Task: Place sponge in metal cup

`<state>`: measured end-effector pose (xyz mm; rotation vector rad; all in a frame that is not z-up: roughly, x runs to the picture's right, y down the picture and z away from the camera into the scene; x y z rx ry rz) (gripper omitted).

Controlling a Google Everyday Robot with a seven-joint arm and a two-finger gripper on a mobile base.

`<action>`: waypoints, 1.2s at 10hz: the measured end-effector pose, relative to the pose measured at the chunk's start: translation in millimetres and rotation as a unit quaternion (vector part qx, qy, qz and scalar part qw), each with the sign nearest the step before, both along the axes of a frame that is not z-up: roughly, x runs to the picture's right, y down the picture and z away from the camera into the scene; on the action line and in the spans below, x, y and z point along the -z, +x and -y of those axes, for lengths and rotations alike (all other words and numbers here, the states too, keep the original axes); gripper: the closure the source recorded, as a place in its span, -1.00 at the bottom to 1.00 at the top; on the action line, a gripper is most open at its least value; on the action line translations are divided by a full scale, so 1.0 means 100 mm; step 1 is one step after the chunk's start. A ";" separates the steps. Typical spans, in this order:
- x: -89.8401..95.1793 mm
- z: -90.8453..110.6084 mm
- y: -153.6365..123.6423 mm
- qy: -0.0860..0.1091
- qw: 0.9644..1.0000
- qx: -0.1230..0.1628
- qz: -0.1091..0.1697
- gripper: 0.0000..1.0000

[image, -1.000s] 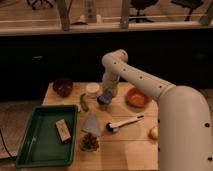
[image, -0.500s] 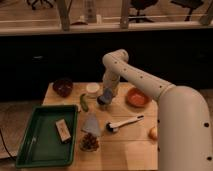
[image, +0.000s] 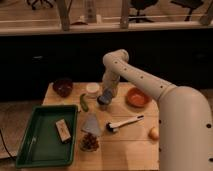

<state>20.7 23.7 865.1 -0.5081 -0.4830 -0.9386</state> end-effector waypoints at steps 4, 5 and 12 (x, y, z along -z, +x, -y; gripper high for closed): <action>0.05 -0.02 -0.12 0.002 1.000 0.011 0.011 0.97; 0.06 -0.02 -0.14 0.002 1.000 0.013 0.013 0.97; 0.08 0.03 -0.22 -0.003 1.000 0.018 0.020 -0.19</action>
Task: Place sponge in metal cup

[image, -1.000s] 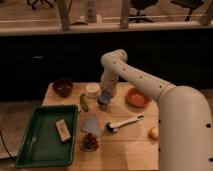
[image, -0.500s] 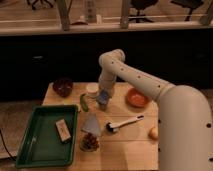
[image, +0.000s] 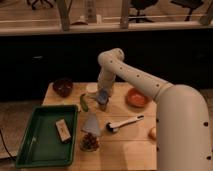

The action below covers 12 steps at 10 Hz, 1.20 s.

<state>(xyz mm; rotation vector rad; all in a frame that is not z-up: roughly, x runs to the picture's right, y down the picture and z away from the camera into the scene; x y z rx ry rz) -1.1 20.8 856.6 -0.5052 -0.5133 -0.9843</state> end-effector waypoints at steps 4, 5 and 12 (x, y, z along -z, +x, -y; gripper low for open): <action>-0.02 0.01 -0.04 -0.002 1.000 0.005 0.001 -0.60; -0.02 0.01 -0.04 -0.002 1.000 0.005 0.000 -0.60; -0.04 0.00 -0.03 -0.005 1.000 0.008 0.001 -0.60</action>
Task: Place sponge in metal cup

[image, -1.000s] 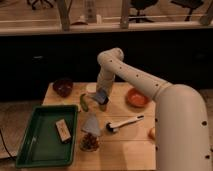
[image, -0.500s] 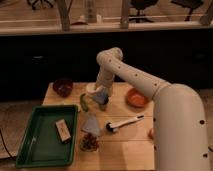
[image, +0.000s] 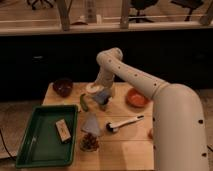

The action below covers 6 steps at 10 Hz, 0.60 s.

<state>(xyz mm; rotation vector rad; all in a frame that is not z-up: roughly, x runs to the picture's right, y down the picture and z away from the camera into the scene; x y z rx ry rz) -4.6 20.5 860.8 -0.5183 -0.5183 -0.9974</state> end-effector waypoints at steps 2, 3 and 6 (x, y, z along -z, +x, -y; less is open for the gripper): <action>0.00 0.00 0.00 0.000 1.000 0.001 0.000 -0.60; 0.00 0.00 0.00 0.002 1.000 0.000 0.001 -0.60; 0.00 0.02 0.00 0.006 1.000 -0.001 0.007 -0.60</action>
